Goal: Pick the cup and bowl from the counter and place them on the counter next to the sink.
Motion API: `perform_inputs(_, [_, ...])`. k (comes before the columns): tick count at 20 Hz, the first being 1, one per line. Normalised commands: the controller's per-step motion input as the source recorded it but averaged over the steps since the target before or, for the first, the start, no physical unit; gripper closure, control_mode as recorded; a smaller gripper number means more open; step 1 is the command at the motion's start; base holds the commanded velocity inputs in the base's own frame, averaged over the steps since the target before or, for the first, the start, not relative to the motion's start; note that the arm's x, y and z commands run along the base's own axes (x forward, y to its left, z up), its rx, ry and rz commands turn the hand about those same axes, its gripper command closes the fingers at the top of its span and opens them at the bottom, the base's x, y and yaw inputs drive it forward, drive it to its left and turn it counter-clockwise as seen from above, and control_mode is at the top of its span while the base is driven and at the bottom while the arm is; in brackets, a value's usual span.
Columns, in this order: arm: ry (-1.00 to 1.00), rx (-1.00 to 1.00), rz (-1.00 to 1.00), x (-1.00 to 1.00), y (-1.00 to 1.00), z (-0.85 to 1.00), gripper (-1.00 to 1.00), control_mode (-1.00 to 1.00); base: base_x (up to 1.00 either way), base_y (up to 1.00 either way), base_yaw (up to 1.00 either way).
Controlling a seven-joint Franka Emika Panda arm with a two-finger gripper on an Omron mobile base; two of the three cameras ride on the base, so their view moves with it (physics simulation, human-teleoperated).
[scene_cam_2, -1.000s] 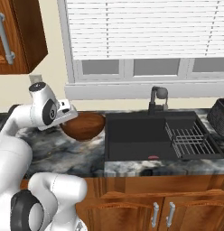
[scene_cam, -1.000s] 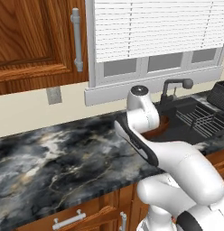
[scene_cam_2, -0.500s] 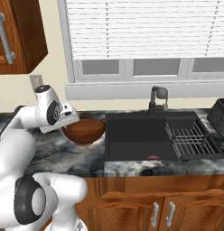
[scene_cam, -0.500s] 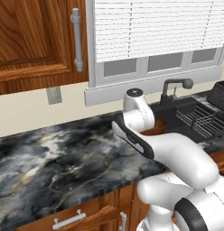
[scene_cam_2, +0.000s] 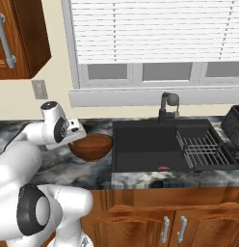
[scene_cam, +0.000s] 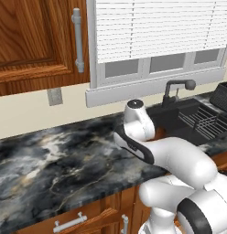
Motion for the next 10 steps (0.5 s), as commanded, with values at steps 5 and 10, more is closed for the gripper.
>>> perform_inputs(5, [0.00, 0.00, 0.08, 0.29, 0.00, -0.07, 1.00, -1.00, 0.00, 0.00, 0.00])
perform_inputs(10, [0.00, 0.00, 0.07, 0.32, 0.00, -0.14, 1.00, -1.00, 0.00, 0.00, 0.00])
